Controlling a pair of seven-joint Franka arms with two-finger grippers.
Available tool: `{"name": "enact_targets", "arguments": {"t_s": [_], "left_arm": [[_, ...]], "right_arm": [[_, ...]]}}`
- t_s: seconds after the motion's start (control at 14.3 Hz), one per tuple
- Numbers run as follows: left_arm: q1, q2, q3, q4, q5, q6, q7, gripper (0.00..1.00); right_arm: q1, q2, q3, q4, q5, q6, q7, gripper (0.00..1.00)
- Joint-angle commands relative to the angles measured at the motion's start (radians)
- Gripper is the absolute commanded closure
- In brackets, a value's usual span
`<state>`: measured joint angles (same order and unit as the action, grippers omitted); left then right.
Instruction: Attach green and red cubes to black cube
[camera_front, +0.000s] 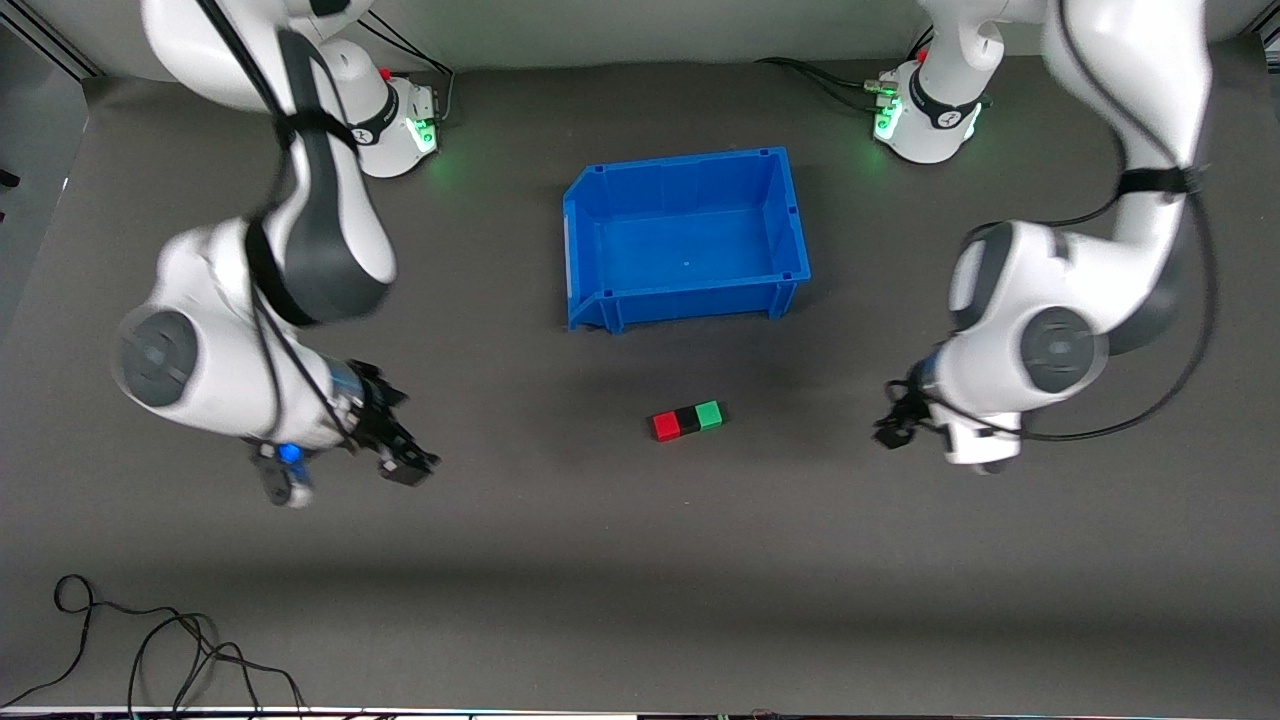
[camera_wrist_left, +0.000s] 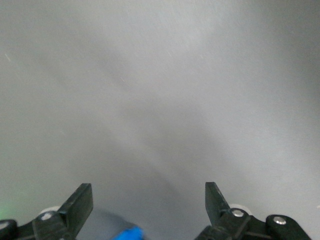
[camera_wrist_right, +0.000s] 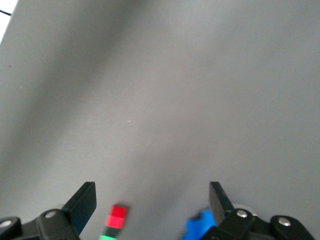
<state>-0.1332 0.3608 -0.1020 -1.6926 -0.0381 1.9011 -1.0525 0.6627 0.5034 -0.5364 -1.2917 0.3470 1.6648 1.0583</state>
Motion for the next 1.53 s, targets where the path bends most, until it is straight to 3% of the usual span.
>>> {"name": "enact_targets", "arguments": {"t_s": [0.0, 0.21, 0.42, 0.56, 0.77, 0.98, 1.19, 1.33, 1.47], "left_arm": [[0.069, -0.068, -0.008, -0.050, 0.033, -0.020, 0.255, 0.00], [0.118, -0.133, -0.007, -0.091, 0.075, -0.037, 0.558, 0.00], [0.148, -0.256, -0.007, -0.188, 0.075, -0.039, 0.801, 0.00], [0.176, -0.302, -0.007, -0.179, 0.073, -0.123, 0.992, 0.00], [0.195, -0.377, -0.005, -0.180, 0.072, -0.178, 1.048, 0.00], [0.198, -0.439, -0.002, -0.208, 0.069, -0.175, 1.051, 0.02], [0.198, -0.447, -0.001, -0.174, 0.070, -0.203, 1.114, 0.04], [0.214, -0.460, 0.017, -0.180, 0.063, -0.206, 1.117, 0.12], [0.216, -0.473, 0.031, -0.182, 0.053, -0.206, 1.117, 0.11]], "right_arm": [[0.015, -0.164, -0.023, -0.115, -0.123, -0.029, -0.182, 0.00], [-0.061, -0.311, 0.019, -0.211, -0.242, -0.031, -0.380, 0.00], [-0.314, -0.431, 0.223, -0.290, -0.333, -0.030, -0.571, 0.00], [-0.481, -0.473, 0.350, -0.314, -0.338, -0.026, -0.696, 0.00], [-0.664, -0.479, 0.466, -0.311, -0.338, -0.017, -0.904, 0.00], [-0.678, -0.482, 0.463, -0.310, -0.338, 0.010, -1.035, 0.00], [-0.672, -0.483, 0.464, -0.307, -0.338, 0.013, -1.043, 0.00], [-0.667, -0.488, 0.467, -0.304, -0.338, 0.009, -1.061, 0.00], [-0.667, -0.491, 0.469, -0.305, -0.336, 0.003, -1.063, 0.00]]}}
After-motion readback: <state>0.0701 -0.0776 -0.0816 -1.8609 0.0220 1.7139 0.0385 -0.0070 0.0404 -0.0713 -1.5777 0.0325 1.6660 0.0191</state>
